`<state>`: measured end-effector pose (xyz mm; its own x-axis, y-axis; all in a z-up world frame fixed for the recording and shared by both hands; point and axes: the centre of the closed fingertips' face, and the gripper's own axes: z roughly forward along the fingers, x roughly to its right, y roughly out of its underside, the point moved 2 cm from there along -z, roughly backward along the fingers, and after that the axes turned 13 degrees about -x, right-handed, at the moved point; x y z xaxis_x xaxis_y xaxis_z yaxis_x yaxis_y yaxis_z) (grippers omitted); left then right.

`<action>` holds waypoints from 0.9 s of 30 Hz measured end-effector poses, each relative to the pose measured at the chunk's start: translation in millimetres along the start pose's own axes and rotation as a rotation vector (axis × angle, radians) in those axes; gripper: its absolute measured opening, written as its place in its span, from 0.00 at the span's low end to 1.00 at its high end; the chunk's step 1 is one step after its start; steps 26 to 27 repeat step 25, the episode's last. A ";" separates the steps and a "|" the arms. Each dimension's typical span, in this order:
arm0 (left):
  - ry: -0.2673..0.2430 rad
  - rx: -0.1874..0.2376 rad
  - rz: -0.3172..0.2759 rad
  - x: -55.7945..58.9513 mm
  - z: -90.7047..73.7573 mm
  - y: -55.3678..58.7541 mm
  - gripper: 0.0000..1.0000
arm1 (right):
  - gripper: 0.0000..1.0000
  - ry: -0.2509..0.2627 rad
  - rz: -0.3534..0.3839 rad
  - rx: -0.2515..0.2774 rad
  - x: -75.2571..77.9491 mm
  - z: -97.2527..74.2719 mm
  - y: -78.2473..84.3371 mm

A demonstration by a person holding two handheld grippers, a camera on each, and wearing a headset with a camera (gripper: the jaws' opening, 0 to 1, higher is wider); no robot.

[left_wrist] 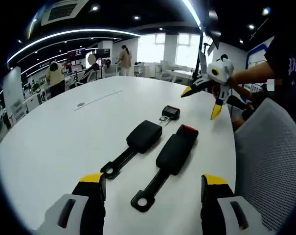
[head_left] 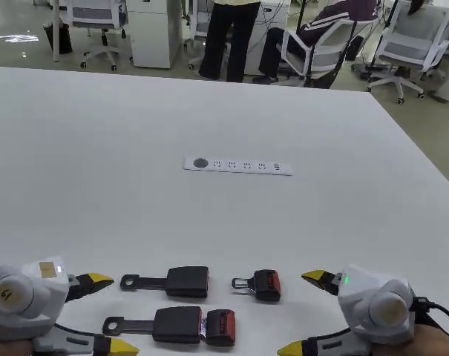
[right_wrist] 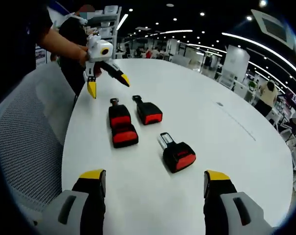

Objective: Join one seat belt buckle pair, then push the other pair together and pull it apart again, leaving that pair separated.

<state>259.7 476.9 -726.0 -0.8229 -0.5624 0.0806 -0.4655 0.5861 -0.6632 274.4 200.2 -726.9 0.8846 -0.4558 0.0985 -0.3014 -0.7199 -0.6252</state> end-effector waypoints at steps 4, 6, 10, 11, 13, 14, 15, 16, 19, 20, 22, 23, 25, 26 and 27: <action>-0.011 0.055 -0.043 3.9 -2.2 0.2 0.88 | 0.93 0.008 0.052 0.042 -9.0 0.3 -0.1; -0.029 0.082 -0.026 2.1 -4.0 1.8 0.90 | 0.99 0.012 0.061 0.060 -13.2 0.0 -0.9; -0.037 0.106 -0.039 10.8 -2.0 -0.9 0.99 | 0.99 0.027 0.121 0.108 -15.8 -1.8 -3.4; -0.039 0.110 -0.038 13.4 -1.8 -1.9 1.00 | 0.99 0.030 0.120 0.112 -16.7 -1.3 -2.7; -0.040 0.114 -0.038 17.6 -0.2 -3.6 1.00 | 0.99 0.037 0.137 0.129 -17.0 0.6 -0.9; -0.041 0.114 -0.038 18.5 0.1 -4.0 1.00 | 0.99 0.036 0.145 0.141 -17.6 -0.7 -2.5; -0.040 0.118 -0.036 21.7 -0.4 -6.5 1.00 | 0.99 0.036 0.142 0.147 -18.0 -1.3 -3.3; -0.040 0.119 -0.036 23.1 -0.2 -7.5 1.00 | 0.99 0.036 0.132 0.165 -19.7 -1.7 -4.6; -0.047 0.117 -0.016 22.3 0.9 -5.6 1.00 | 0.99 0.039 0.127 0.178 -21.3 -2.2 -5.4; -0.050 0.113 -0.008 22.8 1.5 -5.0 1.00 | 0.99 0.042 0.121 0.176 -21.5 -1.9 -5.2; -0.050 0.113 -0.005 20.5 1.8 -2.9 1.00 | 0.99 0.043 0.114 0.170 -21.3 -1.4 -3.7; -0.052 0.114 -0.003 23.1 1.2 -5.0 1.00 | 0.99 0.039 0.115 0.166 -21.6 -1.2 -2.7; -0.056 0.117 0.003 23.6 0.6 -6.1 1.00 | 0.99 0.043 0.111 0.165 -20.6 -1.4 -1.4; -0.056 0.117 0.003 23.6 0.6 -6.1 1.00 | 0.99 0.043 0.111 0.165 -20.6 -1.4 -1.4; -0.056 0.117 0.003 23.6 0.6 -6.1 1.00 | 0.99 0.043 0.111 0.165 -20.6 -1.4 -1.4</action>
